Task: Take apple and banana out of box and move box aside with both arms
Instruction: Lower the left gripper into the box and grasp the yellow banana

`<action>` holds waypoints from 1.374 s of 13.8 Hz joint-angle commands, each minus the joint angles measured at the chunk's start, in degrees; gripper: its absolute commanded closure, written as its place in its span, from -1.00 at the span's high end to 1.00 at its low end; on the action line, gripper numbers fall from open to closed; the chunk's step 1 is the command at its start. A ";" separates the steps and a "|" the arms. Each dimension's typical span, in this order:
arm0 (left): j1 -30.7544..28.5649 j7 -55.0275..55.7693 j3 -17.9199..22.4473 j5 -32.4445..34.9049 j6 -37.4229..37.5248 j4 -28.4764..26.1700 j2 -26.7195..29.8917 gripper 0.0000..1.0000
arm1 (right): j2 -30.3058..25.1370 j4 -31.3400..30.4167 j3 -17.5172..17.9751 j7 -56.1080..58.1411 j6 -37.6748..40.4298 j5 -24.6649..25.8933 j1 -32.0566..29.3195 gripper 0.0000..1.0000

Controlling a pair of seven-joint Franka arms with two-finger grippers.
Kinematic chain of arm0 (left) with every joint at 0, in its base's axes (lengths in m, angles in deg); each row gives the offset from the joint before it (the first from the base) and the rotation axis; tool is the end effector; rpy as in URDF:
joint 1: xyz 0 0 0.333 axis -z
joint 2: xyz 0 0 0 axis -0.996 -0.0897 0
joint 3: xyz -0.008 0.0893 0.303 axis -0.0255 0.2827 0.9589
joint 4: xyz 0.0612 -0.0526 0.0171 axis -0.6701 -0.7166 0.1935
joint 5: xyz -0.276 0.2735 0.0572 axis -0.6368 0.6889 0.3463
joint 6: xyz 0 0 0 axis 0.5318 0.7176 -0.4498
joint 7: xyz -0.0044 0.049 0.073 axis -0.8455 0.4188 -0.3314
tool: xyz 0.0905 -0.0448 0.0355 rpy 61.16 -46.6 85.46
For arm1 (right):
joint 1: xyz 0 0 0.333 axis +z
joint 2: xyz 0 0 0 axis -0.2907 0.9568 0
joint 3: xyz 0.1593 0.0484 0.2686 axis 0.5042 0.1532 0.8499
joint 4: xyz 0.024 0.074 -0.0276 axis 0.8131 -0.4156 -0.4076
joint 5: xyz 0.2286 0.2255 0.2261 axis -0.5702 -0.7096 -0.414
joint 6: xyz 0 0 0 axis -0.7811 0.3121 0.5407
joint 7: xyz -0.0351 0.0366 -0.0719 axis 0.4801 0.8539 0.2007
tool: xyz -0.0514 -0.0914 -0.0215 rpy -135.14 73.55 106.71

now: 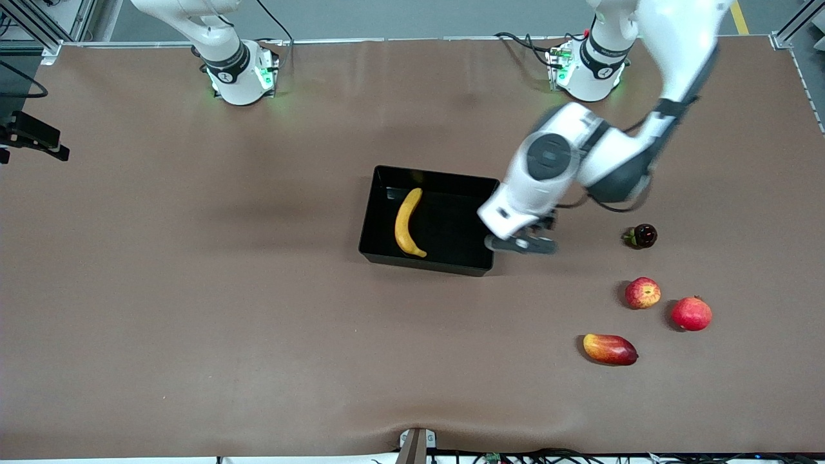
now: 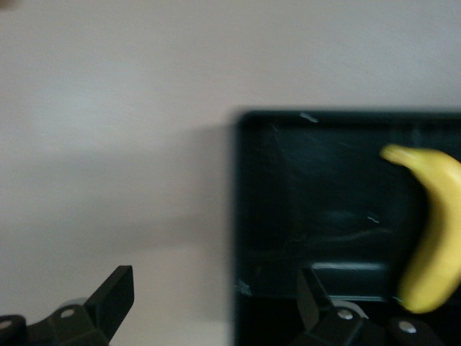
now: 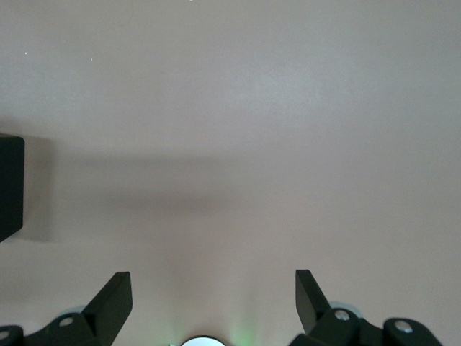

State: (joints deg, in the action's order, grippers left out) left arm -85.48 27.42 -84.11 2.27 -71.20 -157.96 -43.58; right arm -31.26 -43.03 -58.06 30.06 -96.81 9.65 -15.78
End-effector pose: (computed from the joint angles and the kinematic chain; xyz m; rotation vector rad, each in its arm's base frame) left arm 0.5222 -0.3671 0.3456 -3.0915 0.2332 0.1097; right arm 0.5382 -0.0585 0.6499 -3.1281 -0.0563 0.1083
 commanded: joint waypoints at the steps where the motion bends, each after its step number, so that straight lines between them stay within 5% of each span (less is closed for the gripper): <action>1: 6.49 6.31 0.18 1.46 0.04 4.94 -4.80 1.00 | 0.25 0.75 0.55 0.56 0.09 -0.25 -0.94 1.00; 6: 16.26 21.95 0.88 10.32 -2.05 11.36 -14.99 1.00 | 0.34 0.75 0.55 0.56 0.09 -0.34 -0.94 1.00; 11: 25.66 27.95 10.01 10.96 -10.75 12.78 -18.70 1.00 | 0.34 0.75 0.55 0.56 0.09 -0.34 -1.03 1.00; 19: 29.54 29.27 13.62 11.57 -18.49 13.83 -22.65 1.00 | 0.87 0.67 0.46 0.47 0.09 -0.42 -1.03 1.00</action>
State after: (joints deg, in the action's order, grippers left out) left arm -58.06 54.74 -72.53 12.44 -87.46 -145.77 -64.48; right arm -31.04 -43.04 -58.09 30.06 -96.81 9.65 -15.78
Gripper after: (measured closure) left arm 0.000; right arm 0.000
